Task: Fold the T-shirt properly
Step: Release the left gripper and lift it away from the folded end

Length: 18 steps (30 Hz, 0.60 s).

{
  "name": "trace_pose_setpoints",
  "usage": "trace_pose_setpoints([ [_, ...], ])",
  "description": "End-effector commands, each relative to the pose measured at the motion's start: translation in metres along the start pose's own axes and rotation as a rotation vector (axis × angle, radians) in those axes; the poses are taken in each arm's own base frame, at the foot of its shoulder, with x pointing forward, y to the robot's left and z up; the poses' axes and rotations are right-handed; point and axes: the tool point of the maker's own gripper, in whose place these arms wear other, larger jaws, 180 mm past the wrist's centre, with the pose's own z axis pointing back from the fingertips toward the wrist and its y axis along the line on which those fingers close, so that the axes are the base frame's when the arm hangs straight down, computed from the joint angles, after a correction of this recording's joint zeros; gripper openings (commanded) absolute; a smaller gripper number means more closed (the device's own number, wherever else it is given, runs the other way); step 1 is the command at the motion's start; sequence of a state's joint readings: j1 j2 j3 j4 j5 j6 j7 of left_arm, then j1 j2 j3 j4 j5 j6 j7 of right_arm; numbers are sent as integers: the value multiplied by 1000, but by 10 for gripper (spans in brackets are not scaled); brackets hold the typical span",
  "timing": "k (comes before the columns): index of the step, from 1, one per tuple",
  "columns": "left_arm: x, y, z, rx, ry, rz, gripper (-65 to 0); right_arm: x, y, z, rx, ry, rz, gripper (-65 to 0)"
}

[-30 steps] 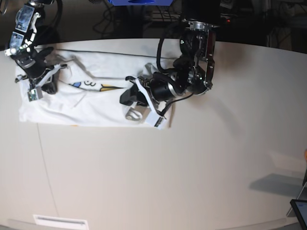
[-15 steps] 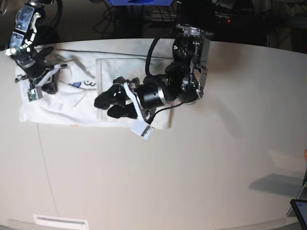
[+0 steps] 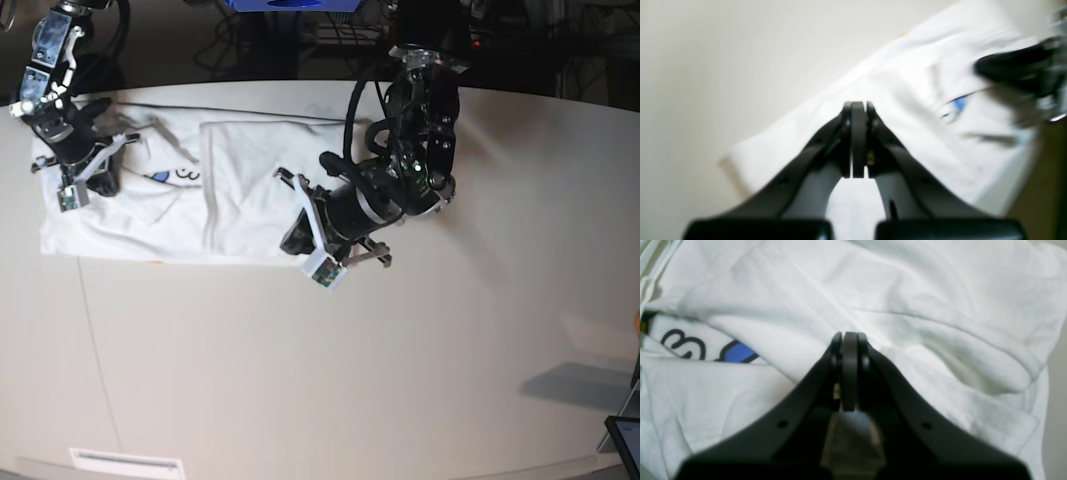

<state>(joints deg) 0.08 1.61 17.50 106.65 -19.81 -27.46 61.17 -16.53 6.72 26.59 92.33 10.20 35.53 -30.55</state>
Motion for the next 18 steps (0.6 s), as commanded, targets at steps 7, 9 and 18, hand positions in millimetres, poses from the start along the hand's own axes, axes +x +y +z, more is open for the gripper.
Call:
trace_pose_setpoints([
  [7,-21,-8,-10,89,38,-175,-650,-9,-6,2,-22,57,28,-640],
  [9,-31,-12,-15,91,72,-208,-650,-9,-5,1,-21,56,26,-640],
  [18,-68,-4,-26,126,208,-259,-650,-10,-5,2,-19,60,32,-633],
])
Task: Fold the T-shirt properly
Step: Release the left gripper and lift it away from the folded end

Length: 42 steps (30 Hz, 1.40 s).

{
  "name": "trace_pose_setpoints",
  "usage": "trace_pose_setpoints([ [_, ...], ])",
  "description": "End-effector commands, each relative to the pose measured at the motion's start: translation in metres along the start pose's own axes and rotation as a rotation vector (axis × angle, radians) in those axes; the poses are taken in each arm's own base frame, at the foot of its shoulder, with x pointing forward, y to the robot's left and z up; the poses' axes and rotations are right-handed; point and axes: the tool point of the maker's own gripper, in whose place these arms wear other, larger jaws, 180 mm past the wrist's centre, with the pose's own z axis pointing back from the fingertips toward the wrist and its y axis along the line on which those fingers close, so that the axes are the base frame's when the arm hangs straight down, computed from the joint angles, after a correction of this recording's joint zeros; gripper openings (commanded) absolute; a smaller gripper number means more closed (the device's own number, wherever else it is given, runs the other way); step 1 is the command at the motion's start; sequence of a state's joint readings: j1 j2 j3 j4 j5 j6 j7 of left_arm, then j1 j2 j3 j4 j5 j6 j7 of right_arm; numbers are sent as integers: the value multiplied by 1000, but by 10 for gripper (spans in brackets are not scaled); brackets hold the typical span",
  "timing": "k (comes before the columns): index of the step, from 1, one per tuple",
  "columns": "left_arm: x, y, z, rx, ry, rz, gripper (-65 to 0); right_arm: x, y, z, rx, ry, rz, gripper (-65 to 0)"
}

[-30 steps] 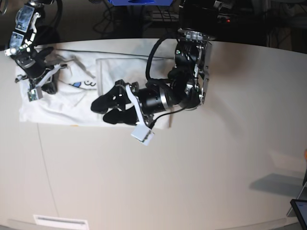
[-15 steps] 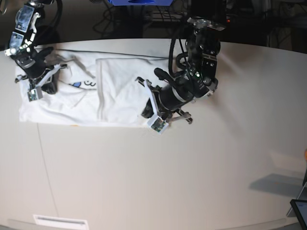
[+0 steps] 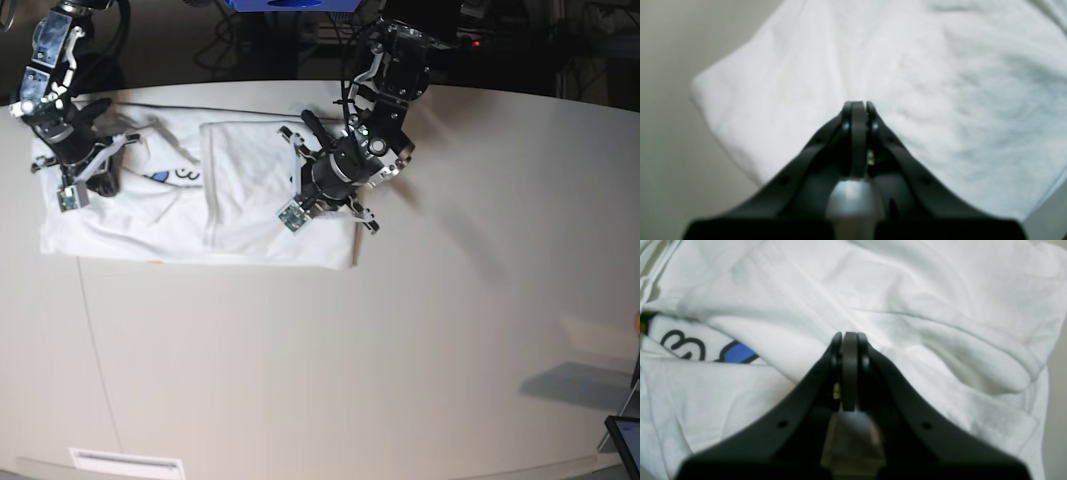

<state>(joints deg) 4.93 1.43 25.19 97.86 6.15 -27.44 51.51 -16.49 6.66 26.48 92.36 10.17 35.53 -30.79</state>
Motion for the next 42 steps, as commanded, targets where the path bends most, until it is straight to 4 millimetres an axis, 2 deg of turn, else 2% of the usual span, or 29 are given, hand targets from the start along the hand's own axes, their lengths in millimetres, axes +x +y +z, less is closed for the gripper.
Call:
trace_pose_setpoints([
  [1,5,6,0,23,-5,-18,-650,-8,-1,1,-7,56,43,-612],
  [4,-9,9,-5,47,51,-49,-650,1,10,8,13,59,106,-522],
  [6,-14,11,-6,57,72,-62,-650,21,16,17,6,13,148,-479],
  [8,-24,12,-4,69,94,-64,-650,38,19,26,-7,-27,179,-463],
  [12,-54,32,4,117,151,-6,-650,58,17,39,-43,-33,227,-464],
  [16,-88,45,18,161,210,57,-650,65,15,40,-52,-41,235,-460],
  [23,-120,67,54,254,248,113,-650,57,14,39,-39,26,248,-460],
  [26,-132,68,62,270,270,133,-650,61,-7,49,-58,23,179,-460],
  [30,-130,73,64,282,264,133,-650,62,-41,65,-111,55,79,-458],
  [32,-128,75,64,287,262,128,-650,63,-50,71,-114,88,70,-451],
  [34,-120,81,63,299,243,121,-650,67,-51,73,-86,99,72,-376],
  [38,-107,90,68,326,210,111,-650,74,-42,71,25,71,37,-157],
  [40,-98,96,73,347,189,105,-650,74,-36,63,97,55,-17,-93],
  [42,-87,101,81,372,157,95,-650,58,-33,48,175,78,-115,-65],
])
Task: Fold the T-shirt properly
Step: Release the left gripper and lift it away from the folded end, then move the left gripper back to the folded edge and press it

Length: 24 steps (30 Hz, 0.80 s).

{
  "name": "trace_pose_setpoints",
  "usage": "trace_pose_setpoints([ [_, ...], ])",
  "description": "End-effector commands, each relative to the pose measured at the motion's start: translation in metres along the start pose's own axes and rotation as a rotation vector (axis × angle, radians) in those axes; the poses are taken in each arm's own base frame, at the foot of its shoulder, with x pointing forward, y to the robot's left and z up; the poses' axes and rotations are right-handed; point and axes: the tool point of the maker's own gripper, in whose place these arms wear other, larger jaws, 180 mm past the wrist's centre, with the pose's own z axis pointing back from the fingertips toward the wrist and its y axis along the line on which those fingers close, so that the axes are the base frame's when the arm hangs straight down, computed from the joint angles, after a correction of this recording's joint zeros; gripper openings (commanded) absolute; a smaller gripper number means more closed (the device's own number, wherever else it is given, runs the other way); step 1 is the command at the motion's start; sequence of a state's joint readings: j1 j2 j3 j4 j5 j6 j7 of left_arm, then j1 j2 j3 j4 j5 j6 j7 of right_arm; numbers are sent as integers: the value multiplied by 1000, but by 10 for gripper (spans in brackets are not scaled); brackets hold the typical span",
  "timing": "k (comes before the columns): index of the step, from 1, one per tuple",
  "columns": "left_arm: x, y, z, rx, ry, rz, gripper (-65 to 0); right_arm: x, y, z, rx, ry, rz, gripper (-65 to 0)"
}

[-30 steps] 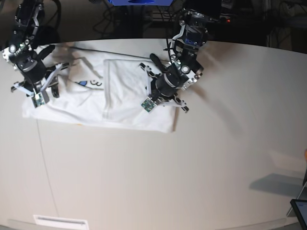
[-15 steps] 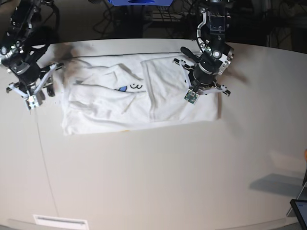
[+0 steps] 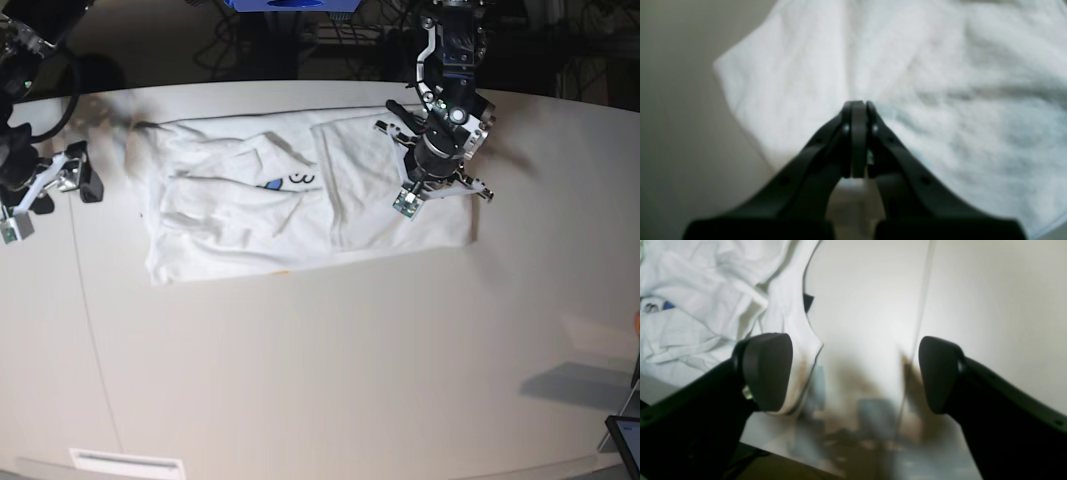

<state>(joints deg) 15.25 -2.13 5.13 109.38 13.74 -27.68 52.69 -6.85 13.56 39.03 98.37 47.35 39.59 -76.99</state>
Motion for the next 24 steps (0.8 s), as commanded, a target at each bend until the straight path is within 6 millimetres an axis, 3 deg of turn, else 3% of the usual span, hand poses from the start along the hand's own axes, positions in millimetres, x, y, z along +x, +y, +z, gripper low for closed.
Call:
trace_pose_setpoints([
  [1,18,11,8,36,-61,-3,-650,6,-3,-2,25,-26,-17,-65],
  [5,24,26,18,80,-88,3,-650,-14,-14,-21,74,29,-123,-70],
  [12,-1,65,23,178,-36,57,-650,-7,-16,-24,85,19,-130,-64],
  [16,-17,86,28,219,1,6,-650,-11,-1,-37,180,23,-172,-67],
  [19,-44,105,36,263,60,1,-650,-12,1,-39,265,-8,-253,-68],
  [24,-79,134,54,346,137,51,-650,11,8,-38,414,-122,-358,-68],
])
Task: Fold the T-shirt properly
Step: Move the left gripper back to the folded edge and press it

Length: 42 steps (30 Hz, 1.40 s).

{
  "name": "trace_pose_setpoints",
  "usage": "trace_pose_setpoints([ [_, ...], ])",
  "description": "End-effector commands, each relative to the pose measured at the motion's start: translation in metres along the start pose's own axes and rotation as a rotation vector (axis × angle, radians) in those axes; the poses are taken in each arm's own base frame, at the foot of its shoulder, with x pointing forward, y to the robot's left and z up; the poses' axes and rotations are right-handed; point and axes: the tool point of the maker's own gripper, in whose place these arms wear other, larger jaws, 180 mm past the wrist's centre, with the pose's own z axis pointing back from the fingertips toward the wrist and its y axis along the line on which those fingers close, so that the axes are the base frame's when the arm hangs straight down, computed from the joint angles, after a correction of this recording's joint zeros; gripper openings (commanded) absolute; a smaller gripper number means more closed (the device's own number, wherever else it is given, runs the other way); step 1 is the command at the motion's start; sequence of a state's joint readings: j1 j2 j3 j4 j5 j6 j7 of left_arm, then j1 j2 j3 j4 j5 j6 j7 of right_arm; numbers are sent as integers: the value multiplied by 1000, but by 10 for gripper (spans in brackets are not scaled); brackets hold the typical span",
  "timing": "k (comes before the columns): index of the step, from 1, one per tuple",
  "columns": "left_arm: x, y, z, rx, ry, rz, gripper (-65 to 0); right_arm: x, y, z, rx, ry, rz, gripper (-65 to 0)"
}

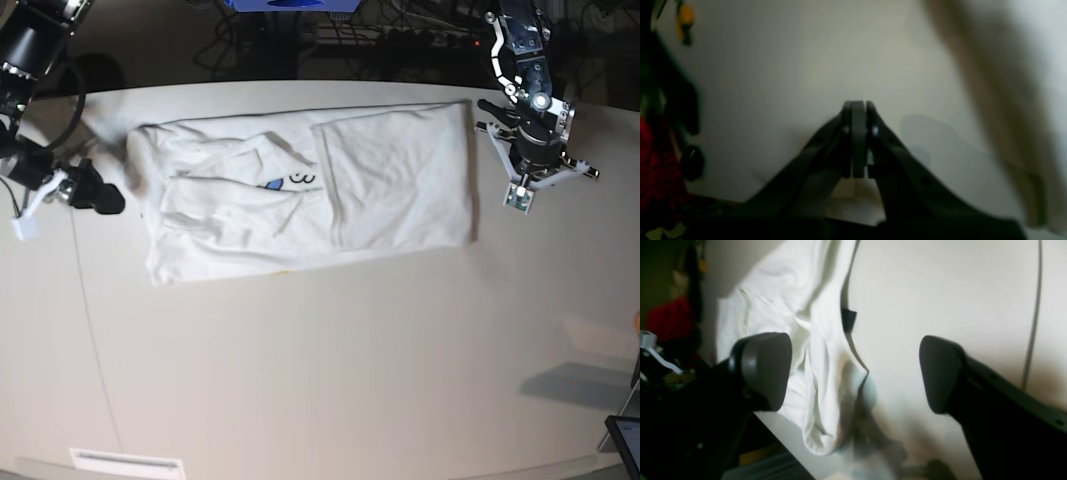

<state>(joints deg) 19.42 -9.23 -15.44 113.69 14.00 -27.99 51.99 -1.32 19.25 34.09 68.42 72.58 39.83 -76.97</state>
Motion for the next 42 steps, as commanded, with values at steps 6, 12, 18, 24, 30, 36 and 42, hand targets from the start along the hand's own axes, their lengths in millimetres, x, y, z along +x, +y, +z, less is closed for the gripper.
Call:
trace_pose_setpoints([
  [6,-15,11,6,25,21,-29,-650,18,9,0,58,-55,1,-68],
  [12,-23,8,6,15,40,-35,-650,14,9,6,28,-47,-54,-68],
  [18,-36,8,-9,-2,85,-36,-650,9,13,7,24,-40,-52,-68],
  [24,-54,4,-20,-27,139,-36,-650,6,12,8,21,-31,-53,-68],
  [30,-35,8,-33,-23,109,-4,-650,5,13,6,25,-29,-55,-68],
  [36,-3,6,-41,-30,46,0,-650,4,13,6,25,-26,-56,-68],
  [42,18,-15,-50,-83,15,-30,-650,4,13,6,25,-26,-56,-70],
])
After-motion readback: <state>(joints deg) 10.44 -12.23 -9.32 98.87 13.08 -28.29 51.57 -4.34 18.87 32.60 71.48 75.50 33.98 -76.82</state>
